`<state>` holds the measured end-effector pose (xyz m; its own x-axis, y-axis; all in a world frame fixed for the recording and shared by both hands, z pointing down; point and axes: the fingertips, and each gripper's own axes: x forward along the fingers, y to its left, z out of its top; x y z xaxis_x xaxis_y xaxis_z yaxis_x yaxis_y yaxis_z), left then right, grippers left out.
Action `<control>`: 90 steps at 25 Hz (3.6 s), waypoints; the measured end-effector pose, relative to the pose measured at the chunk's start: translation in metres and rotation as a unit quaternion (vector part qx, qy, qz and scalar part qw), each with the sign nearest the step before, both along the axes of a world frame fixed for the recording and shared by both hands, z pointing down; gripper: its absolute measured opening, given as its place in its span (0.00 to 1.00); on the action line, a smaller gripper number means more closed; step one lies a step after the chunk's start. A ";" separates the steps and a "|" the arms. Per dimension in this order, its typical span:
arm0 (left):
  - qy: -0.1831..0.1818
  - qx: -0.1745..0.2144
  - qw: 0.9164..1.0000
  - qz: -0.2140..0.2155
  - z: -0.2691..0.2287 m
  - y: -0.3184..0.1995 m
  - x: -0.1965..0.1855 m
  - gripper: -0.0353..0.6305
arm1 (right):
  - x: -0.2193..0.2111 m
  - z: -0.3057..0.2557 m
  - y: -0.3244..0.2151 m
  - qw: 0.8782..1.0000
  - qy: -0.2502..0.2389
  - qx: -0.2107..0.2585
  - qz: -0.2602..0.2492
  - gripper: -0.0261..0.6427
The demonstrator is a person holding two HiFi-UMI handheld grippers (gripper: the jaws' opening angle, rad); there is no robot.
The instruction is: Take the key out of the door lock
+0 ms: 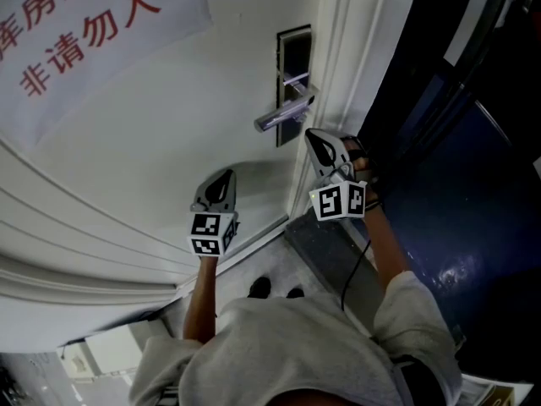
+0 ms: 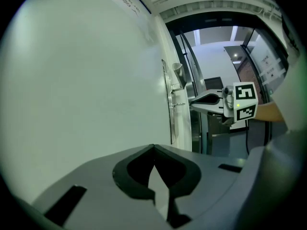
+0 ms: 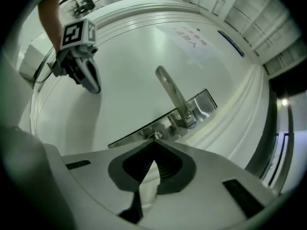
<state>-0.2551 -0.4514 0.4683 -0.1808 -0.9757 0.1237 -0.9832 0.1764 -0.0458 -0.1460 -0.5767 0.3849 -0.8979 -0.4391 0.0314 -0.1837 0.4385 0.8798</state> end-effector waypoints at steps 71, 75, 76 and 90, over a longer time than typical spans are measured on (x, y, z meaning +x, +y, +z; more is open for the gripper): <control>0.001 0.000 1.000 0.007 -0.002 0.003 0.005 0.08 | -0.014 0.003 -0.011 0.975 0.092 0.202 0.020 0.08; 0.000 0.000 1.000 0.013 -0.002 -0.001 0.010 0.08 | -0.002 0.001 -0.007 0.976 0.087 0.200 0.023 0.08; 0.001 0.000 1.000 0.014 -0.002 -0.001 0.010 0.08 | 0.000 0.001 -0.006 0.977 0.084 0.197 0.024 0.08; 0.000 0.003 0.999 0.054 -0.002 -0.024 0.030 0.08 | 0.046 -0.002 -0.014 0.991 -0.075 -0.083 0.075 0.08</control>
<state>-0.2252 -0.4756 0.4658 -0.0750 -0.9901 0.1185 -0.9965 0.0700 -0.0452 -0.1005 -0.5910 0.3830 -0.8234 -0.5672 -0.0154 -0.3808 0.5323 0.7561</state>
